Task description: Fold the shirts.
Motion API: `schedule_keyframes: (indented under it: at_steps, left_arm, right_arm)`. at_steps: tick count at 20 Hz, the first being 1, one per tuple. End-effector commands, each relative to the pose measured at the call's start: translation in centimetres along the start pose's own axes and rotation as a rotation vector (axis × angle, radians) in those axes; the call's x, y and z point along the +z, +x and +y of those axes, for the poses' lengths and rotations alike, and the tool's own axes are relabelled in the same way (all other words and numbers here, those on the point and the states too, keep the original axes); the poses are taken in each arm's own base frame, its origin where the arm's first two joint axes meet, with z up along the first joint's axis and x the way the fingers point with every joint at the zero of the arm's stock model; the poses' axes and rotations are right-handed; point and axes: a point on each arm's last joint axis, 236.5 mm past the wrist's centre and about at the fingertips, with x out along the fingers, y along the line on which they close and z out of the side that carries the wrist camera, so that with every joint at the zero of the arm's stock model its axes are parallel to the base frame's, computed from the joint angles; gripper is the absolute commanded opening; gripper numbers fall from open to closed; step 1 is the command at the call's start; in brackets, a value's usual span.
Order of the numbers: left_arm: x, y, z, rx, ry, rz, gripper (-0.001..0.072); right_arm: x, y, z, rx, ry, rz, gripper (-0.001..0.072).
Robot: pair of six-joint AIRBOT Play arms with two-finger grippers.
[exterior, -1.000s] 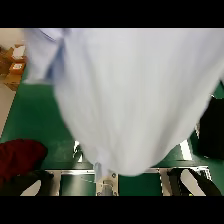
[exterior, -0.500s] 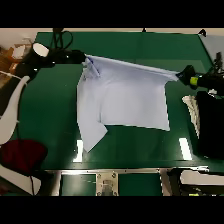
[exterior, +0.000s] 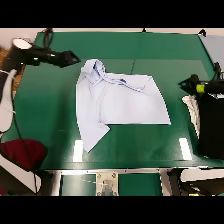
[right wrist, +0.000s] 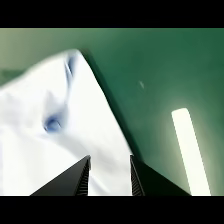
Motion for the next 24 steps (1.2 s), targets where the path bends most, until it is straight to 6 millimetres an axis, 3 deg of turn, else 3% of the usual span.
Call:
schedule_keyframes:
  at_steps: [1, 4, 7, 10, 13, 17, 18, 19, 20, 21, 22, 23, 24]
  left_arm:
    - [-8.6, -5.4, 3.5, 0.046, -0.248, 0.334, 0.0542]
    - [-14.2, -5.9, 4.5, 0.062, -0.376, 0.430, 0.0541]
    - [-20.6, -4.4, 4.3, 0.058, -0.448, 0.475, 0.0541]
    - [-25.7, -2.1, 3.9, 0.046, -0.512, 0.506, 0.0541]
    - [-28.3, 2.0, 2.6, 0.051, -0.478, 0.513, 0.0541]
    - [-28.9, 5.6, 1.2, 0.097, -0.374, 0.509, 0.0541]
    - [-28.9, 5.9, 0.8, 0.096, -0.364, 0.510, 0.0482]
    - [-29.1, 6.1, 0.6, 0.093, -0.357, 0.517, 0.0339]
    - [-29.2, 6.0, 0.4, 0.088, -0.359, 0.523, 0.0280]
    - [-29.3, 5.9, 0.3, 0.084, -0.361, 0.530, 0.0281]
    - [-29.5, 5.7, 0.1, 0.076, -0.360, 0.541, 0.0111]
    - [-29.5, 5.6, -0.1, 0.067, -0.348, 0.547, 0.0024]
    - [-29.3, 5.4, -0.3, 0.061, -0.344, 0.549, 0.0024]
  right_arm:
    - [-6.7, -2.2, -4.2, -0.097, -0.007, 0.255, 0.0292]
    - [-9.5, -1.2, -6.3, -0.130, 0.031, 0.319, 0.0330]
    - [-11.1, 0.1, -7.2, -0.124, 0.063, 0.373, 0.0329]
    - [-12.3, 0.7, -7.8, -0.118, 0.071, 0.410, 0.0329]
    - [-13.4, 1.2, -8.2, -0.113, 0.093, 0.436, 0.0329]
    - [-15.4, 2.6, -7.3, -0.111, 0.073, 0.494, 0.0329]
    - [-16.1, 3.1, -6.7, -0.110, 0.056, 0.518, 0.0329]
    - [-16.8, 3.5, -6.2, -0.107, 0.041, 0.540, 0.0329]
    - [-17.4, 3.9, -5.7, -0.106, 0.020, 0.562, 0.0327]
    - [-17.7, 4.2, -5.3, -0.106, 0.003, 0.573, 0.0318]
    - [-17.8, 4.5, -4.9, -0.102, -0.008, 0.580, 0.0228]
    - [-18.0, 4.7, -4.5, -0.096, -0.016, 0.584, 0.0152]
    - [-18.0, 4.8, -4.0, -0.088, -0.024, 0.589, 0.0070]
